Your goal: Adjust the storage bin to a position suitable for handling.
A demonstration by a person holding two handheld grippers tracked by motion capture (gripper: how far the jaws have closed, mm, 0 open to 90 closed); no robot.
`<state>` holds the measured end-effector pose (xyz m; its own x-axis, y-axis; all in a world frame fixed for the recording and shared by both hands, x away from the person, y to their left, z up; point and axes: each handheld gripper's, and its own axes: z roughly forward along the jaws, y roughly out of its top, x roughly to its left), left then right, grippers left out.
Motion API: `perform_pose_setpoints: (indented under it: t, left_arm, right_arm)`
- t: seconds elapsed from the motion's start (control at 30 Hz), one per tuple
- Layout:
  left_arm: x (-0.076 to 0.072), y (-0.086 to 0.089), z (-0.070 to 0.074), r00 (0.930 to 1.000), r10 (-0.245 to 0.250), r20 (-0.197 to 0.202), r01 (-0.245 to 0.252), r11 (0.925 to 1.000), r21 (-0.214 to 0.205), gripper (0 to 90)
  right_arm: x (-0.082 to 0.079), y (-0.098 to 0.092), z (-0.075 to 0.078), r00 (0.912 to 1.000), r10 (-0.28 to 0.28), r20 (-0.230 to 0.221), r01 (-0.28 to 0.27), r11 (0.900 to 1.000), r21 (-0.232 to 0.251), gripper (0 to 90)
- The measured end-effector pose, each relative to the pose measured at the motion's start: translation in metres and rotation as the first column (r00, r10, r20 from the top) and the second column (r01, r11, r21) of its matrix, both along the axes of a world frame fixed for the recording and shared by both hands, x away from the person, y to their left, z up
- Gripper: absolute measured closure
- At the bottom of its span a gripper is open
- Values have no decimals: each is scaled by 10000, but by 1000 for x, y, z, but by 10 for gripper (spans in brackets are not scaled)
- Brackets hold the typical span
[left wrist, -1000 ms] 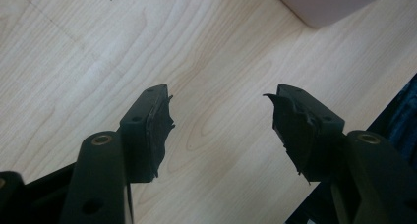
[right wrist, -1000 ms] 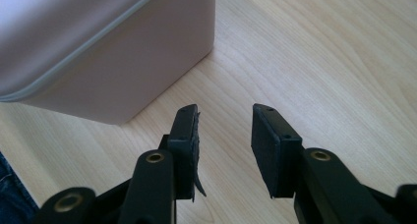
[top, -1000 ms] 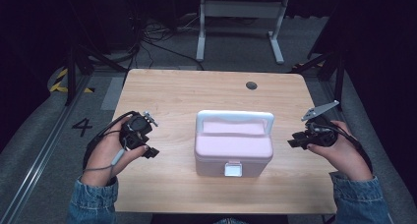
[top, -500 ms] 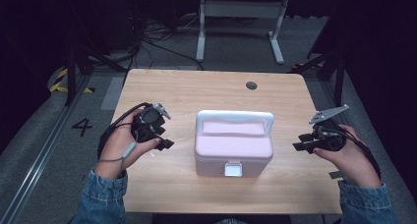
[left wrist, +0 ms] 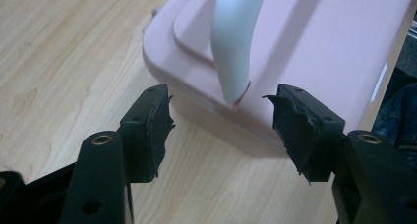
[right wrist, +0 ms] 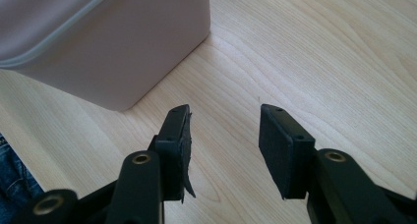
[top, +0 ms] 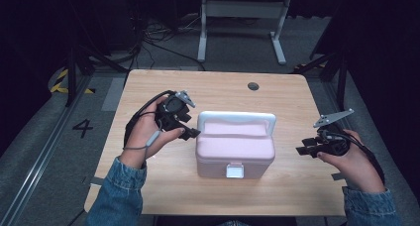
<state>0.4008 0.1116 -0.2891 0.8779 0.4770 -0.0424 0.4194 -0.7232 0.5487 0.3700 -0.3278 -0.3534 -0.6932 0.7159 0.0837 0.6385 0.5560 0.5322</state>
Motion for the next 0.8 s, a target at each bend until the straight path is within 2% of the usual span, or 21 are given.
perform_pose_setpoints:
  t: [0.13,0.27,0.33,0.37,0.4,0.43,0.47,0.63,0.8]
  left_arm:
    - [7,-11,0,9995,-326,18,326,9993,-168,433]
    - [12,-20,-1,9995,-301,113,306,9988,-386,479]
    - [13,-23,-2,9993,-336,192,343,9987,-367,542]
    - [12,-25,-2,9985,-403,380,406,9992,-66,584]
    - [12,-25,-2,9985,-403,380,406,9992,-66,627]
    - [10,-27,-2,9979,-358,542,357,9994,33,627]
    - [10,-27,-1,9965,-342,765,338,9994,66,696]
    - [7,-28,0,9945,-256,1011,257,9997,5,715]
    - [9,-26,4,9952,-305,928,330,9991,-260,718]
  right_arm:
    - [-2,-2,0,10000,-51,24,50,9998,183,584]
    - [-3,-4,1,9999,-130,28,129,9993,343,598]
    - [-3,-4,1,9999,-95,76,92,9993,360,603]
    - [-3,-4,1,9999,-104,72,101,9993,355,605]
    - [-3,-3,1,9999,-128,32,127,9993,365,605]
    - [-3,-3,1,9999,-128,32,127,9993,365,605]
    - [-2,-3,0,9999,-140,-74,143,9991,392,605]
    - [-2,-2,-1,9998,-158,-103,162,9992,374,598]
    - [-2,-5,2,9998,-210,64,207,9986,490,574]
